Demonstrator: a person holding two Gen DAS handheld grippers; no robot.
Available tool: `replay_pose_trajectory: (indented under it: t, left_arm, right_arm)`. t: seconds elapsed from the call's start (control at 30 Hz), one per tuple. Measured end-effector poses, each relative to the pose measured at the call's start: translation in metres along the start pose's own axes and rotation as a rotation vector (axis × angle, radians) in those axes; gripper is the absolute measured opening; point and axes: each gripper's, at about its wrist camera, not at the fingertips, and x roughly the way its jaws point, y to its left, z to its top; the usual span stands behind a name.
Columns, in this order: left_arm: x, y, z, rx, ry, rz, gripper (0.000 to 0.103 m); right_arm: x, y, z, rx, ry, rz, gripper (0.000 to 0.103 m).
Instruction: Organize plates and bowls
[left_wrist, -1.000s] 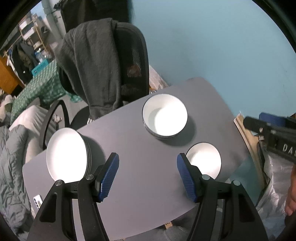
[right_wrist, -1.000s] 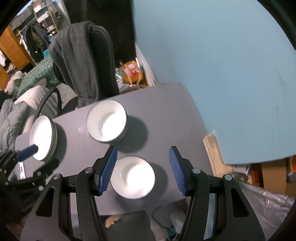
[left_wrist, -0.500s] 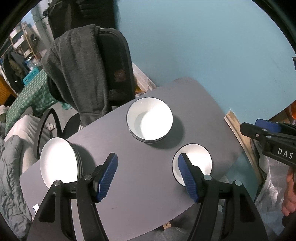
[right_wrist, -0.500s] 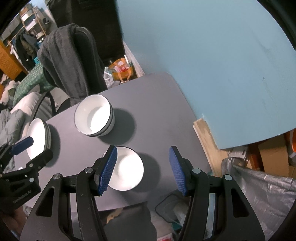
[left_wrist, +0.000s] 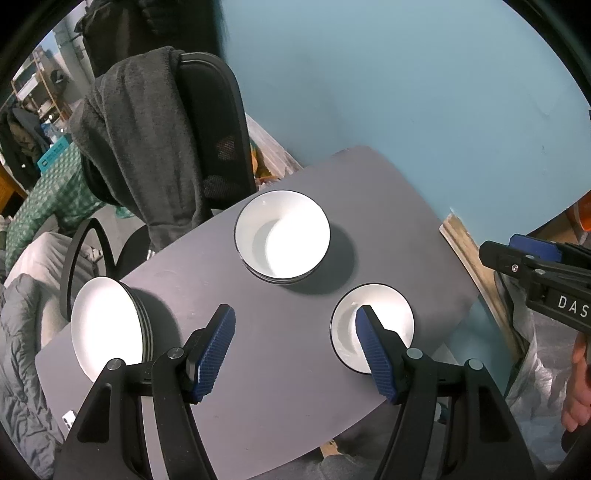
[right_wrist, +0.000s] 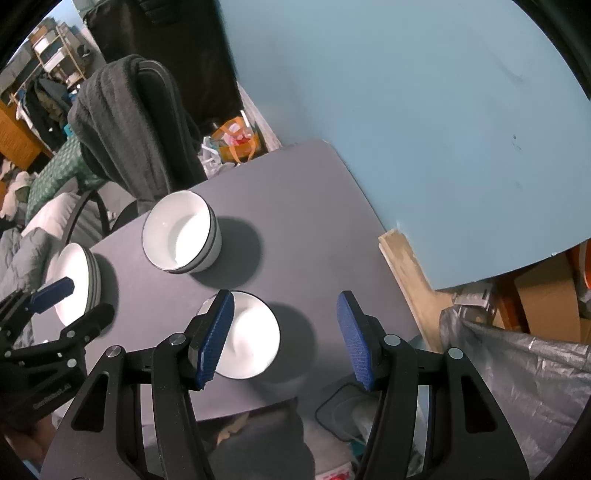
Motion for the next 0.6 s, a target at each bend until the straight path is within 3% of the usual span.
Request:
replay_pose_trajectory:
  t: [0.4,0.6]
  left_arm:
    - [0.031,-0.009,0.005,0.043,0.039,-0.022,0.069]
    - [0.065,-0.014,0.003,0.059,0.094,-0.045,0.069]
  right_arm:
    - [0.016,-0.016,-0.004,0.022,0.030,-0.004,0.057]
    - [0.049,-0.029,-0.013,0.047,0.083,0.067,0.057]
